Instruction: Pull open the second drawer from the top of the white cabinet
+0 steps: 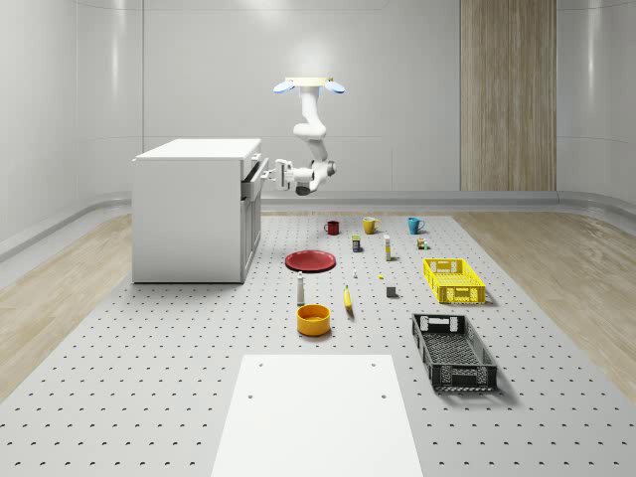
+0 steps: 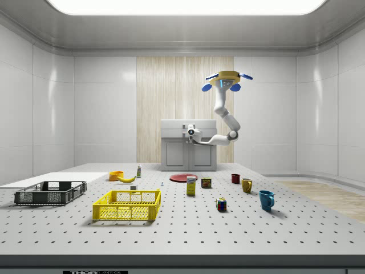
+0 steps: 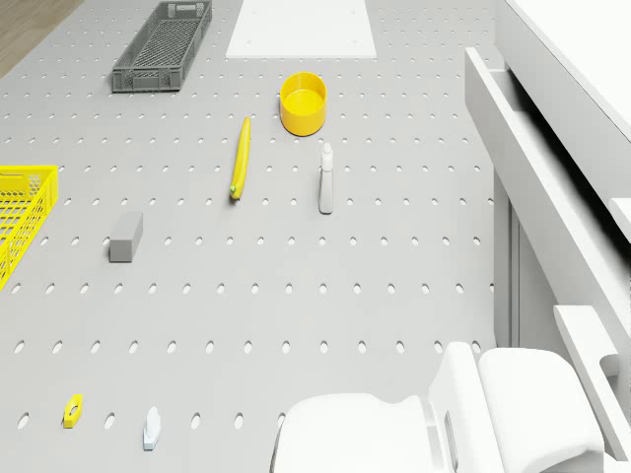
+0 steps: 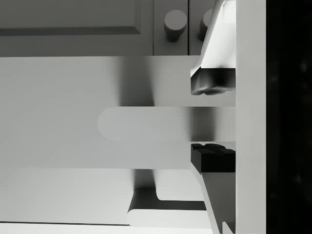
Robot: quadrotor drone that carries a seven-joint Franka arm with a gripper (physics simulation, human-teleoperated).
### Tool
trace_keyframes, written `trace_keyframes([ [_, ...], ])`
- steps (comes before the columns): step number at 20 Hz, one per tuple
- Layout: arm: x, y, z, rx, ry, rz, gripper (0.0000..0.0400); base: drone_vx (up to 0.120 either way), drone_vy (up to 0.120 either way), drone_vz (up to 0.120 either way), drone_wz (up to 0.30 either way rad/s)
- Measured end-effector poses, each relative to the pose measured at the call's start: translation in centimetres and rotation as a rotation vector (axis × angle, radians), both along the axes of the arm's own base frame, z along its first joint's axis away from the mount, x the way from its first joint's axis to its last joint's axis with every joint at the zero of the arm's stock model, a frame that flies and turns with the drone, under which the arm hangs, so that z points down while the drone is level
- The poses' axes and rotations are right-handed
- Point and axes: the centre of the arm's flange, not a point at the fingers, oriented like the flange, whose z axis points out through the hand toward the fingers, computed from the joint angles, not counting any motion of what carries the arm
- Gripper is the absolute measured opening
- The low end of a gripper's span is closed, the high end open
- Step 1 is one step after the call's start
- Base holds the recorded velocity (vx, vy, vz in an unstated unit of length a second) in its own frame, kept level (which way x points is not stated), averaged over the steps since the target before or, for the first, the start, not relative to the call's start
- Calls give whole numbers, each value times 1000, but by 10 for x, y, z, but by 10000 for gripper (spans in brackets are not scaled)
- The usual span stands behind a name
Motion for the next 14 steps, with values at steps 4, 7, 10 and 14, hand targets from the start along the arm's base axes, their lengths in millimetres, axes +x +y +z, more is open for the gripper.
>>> trace_keyframes([
  [4, 0, 3, 0, 1, 0, 0, 260, 0, 0, 0, 0],
  [7, 0, 6, 0, 1, 0, 0, 202, 0, 0, 0, 0],
  [10, 0, 7, 0, 1, 0, 0, 148, 0, 0, 0, 0],
  [14, -2, -2, 7, -21, 26, 2, 185, 0, 0, 0, 0],
])
